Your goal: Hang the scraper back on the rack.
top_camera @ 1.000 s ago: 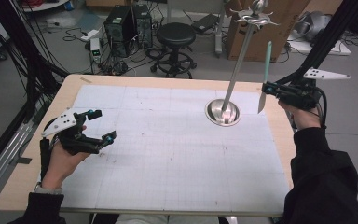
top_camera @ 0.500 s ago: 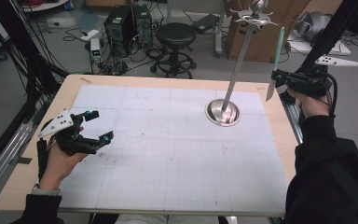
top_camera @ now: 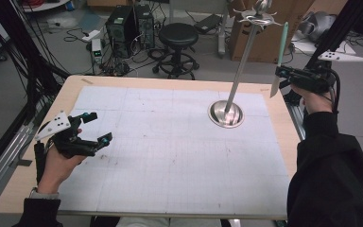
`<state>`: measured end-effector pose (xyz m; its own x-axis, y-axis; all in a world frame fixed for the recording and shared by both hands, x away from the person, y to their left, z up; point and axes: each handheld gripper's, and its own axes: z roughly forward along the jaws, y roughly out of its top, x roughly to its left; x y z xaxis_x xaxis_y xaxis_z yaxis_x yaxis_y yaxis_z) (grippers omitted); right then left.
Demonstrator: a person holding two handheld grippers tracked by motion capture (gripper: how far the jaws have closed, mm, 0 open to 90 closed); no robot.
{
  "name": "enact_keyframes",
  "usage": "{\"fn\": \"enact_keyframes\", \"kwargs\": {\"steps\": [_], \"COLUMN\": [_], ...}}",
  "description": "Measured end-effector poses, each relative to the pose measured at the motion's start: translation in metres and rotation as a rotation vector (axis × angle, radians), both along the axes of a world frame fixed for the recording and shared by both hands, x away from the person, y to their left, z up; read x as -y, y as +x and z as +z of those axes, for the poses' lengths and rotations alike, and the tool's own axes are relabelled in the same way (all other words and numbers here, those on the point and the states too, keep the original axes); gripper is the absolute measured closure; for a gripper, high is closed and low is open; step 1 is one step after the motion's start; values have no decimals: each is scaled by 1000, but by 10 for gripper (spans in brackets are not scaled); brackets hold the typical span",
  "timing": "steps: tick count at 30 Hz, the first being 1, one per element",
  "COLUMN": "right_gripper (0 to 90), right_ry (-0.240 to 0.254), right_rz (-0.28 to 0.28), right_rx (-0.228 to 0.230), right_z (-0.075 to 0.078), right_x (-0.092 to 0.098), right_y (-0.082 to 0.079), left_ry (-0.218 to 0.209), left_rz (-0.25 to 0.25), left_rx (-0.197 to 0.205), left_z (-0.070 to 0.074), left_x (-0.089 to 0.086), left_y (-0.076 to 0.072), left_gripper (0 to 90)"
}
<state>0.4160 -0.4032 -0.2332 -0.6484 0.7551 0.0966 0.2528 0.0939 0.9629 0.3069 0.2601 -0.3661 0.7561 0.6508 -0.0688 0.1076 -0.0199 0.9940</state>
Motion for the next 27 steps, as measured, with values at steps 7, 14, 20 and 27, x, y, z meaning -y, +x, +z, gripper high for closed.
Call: {"fn": "enact_keyframes", "kwargs": {"steps": [7, 14, 20, 27], "right_gripper": [812, 812, 812, 812], "right_ry": [4, 6, 7, -8], "right_rz": [5, 8, 26, 33], "right_rx": [-4, -8, -11, -15], "right_z": [1, -1, -3, -5], "right_x": [-2, -3, -7, -13], "right_y": [4, 8, 9, 12], "left_ry": [4, 2, 1, 3], "left_rz": [0, 6, 7, 5], "left_rx": [0, 0, -2, -1], "left_z": [0, 0, -1, -1], "left_x": [0, -2, -3, -3], "left_y": [0, -1, -1, -1], "left_gripper": [17, 17, 17, 17]}}
